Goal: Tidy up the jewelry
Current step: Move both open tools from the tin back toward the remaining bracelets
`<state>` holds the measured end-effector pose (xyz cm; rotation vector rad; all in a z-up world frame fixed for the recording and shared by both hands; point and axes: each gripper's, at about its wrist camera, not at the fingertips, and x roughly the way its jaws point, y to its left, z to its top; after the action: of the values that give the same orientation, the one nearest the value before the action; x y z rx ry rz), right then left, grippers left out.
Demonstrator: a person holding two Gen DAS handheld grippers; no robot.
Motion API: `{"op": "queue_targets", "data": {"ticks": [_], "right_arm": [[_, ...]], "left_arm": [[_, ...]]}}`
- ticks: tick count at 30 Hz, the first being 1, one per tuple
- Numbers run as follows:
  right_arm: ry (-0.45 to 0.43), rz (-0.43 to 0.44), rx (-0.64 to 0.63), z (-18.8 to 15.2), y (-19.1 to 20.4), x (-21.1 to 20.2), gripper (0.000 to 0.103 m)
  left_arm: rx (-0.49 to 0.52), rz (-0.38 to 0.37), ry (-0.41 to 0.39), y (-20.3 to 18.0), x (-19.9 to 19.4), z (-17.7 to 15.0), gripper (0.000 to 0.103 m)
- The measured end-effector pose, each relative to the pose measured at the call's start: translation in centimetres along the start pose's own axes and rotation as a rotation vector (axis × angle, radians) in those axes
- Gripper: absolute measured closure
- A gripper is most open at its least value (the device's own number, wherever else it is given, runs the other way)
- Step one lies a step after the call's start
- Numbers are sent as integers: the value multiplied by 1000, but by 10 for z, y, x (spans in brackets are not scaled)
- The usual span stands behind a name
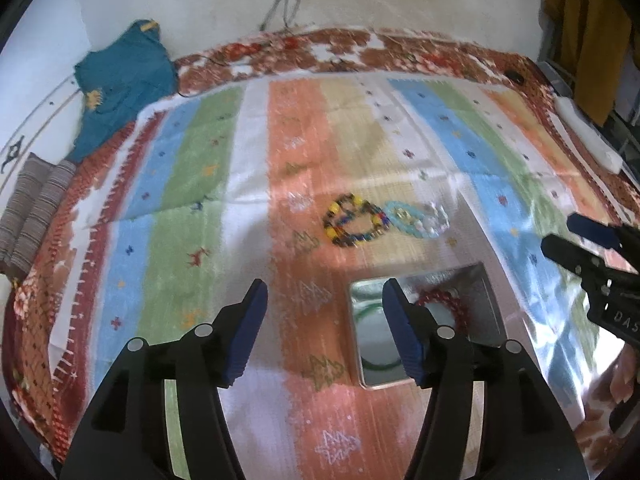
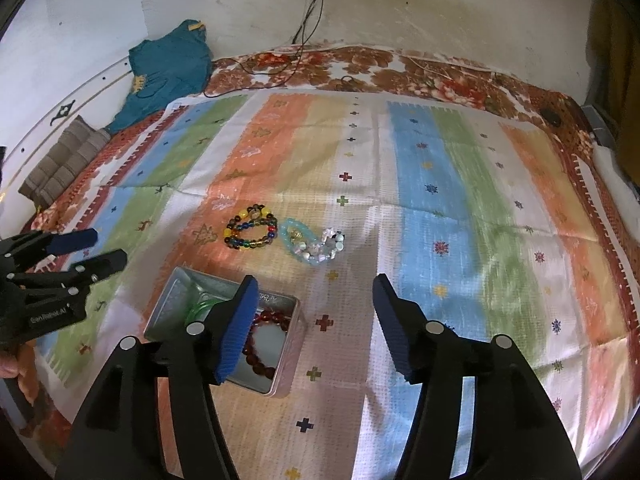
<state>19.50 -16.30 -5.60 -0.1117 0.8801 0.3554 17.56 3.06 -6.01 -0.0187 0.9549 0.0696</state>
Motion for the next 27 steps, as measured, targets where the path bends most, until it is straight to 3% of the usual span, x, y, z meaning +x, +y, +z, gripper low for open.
{"op": "queue_targets", "data": {"ticks": [11,15,27], "right_arm": [[15,-2,8,7,-2,11,35],[29,-5,16,11,-5,20,35],[93,-14,22,18,-12,50,35]], "left_arm": [[11,-20,2,-3,11,8,36],[22,11,-7,-4,18,12,36],[62,-9,35,-4,49,17,33]]}}
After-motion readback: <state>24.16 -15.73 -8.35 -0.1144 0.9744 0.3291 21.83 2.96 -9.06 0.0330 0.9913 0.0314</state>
